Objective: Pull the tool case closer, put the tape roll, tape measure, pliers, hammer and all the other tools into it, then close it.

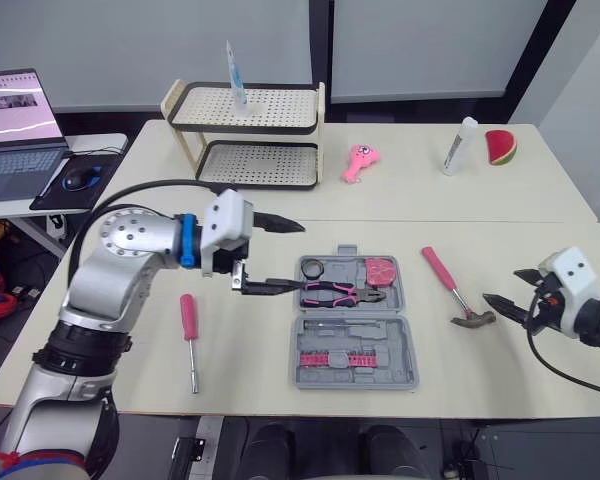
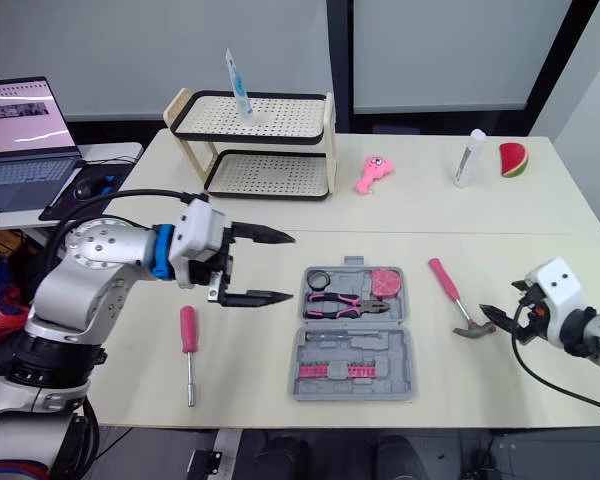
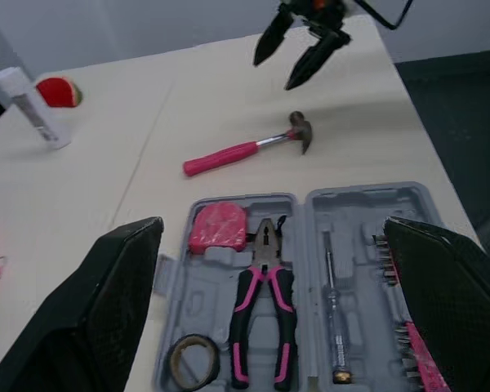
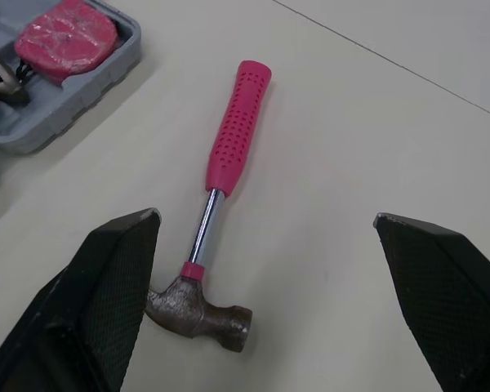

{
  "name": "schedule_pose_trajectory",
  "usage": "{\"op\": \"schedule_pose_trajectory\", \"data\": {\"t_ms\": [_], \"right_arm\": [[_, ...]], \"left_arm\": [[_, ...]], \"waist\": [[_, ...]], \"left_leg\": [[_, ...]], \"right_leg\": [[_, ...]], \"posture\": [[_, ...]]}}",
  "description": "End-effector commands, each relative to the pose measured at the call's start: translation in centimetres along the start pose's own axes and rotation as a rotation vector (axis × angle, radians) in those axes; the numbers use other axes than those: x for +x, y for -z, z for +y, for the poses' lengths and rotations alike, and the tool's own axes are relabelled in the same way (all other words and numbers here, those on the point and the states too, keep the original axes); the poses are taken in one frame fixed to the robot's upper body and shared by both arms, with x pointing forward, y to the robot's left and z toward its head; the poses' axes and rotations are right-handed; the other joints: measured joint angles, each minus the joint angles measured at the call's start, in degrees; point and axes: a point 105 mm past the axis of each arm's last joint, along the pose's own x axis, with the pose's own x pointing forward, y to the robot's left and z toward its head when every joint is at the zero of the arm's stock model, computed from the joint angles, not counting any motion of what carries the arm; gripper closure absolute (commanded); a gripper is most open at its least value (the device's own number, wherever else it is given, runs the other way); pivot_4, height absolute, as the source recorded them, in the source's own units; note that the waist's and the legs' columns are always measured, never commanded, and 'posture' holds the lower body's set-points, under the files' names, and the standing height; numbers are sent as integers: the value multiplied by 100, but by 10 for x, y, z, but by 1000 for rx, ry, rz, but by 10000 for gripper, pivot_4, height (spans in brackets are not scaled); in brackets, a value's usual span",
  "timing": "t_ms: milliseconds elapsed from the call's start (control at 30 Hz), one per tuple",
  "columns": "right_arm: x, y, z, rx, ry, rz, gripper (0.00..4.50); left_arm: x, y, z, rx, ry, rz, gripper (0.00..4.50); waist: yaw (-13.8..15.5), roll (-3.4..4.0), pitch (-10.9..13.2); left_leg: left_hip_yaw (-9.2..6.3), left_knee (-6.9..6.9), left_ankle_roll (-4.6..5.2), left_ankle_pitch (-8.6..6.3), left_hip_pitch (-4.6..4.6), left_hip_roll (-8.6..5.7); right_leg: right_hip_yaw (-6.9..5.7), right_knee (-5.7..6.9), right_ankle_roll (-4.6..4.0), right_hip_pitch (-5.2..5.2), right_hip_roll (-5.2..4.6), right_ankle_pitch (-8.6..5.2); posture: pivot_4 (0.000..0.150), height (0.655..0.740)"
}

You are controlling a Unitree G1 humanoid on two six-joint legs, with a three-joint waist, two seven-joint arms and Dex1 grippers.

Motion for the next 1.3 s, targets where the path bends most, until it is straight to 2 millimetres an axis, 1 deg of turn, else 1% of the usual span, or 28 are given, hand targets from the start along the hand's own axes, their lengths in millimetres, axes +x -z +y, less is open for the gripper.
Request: {"op": "schedule_pose_trajectory", "data": {"t_ms": [33,100,167,300,433,600,700,800,900,1067,1300], "right_arm": [[18,-2,8,27,-3,0,309],[30,-4,10,73,8,-21,309],[37,-3,9,92,18,-21,309],[52,13,13,84,12,52,309],[57,25,10,115,29,98,309],[53,38,8,108,21,142,309],[50,43,8,105,13,161,6136],[46,50,11,106,-3,197,16634],[41,56,11,119,6,208,23280],[36,66,15,123,0,221,30249],[34,59,16,140,14,176,38912]], "left_arm": [[13,-13,-6,61,54,-36,0],[16,-12,-6,62,56,-43,0],[17,-12,-5,58,53,-46,0],[14,-8,-6,58,49,-28,0],[11,-3,-11,53,43,-10,0],[9,1,-14,45,36,2,0],[8,2,-14,45,30,4,0],[8,4,-13,46,25,10,0],[9,5,-12,47,24,10,0],[12,5,-10,61,24,-2,0],[12,5,-12,63,33,-8,0]], "waist": [[8,-1,0],[35,-1,0],[44,1,1],[80,1,0],[63,1,0],[62,1,0],[72,1,0],[73,1,0],[72,1,0],[86,-1,-1],[86,-2,-2]], "left_leg": [[-3,1,0,0,2,0],[-5,5,0,0,0,-8],[-6,8,0,0,0,-13],[-14,9,-1,1,-3,-20],[-13,9,-1,1,-2,-21],[-15,9,-1,1,-2,-20],[-15,11,-1,1,-2,-22],[-16,11,-1,1,-2,-22],[-16,10,-1,1,-2,-21],[-19,12,-1,0,-1,-23],[-20,12,-1,0,0,-22]], "right_leg": [[1,0,0,1,0,0],[4,-3,0,1,-7,0],[4,-3,0,1,-11,0],[1,-6,0,1,-17,0],[2,-6,0,2,-19,0],[0,-5,0,1,-18,0],[0,-5,0,3,-20,0],[-1,-6,0,3,-20,0],[-1,-6,0,4,-20,0],[-4,-9,0,9,-20,0],[-5,-11,0,11,-20,0]], "posture": [[1500,7400],[1500,7400],[1500,7400],[1500,7400],[1500,7400],[1500,7400],[1500,7400],[1500,7400],[1500,7400],[1500,7400],[1500,7400]]}}
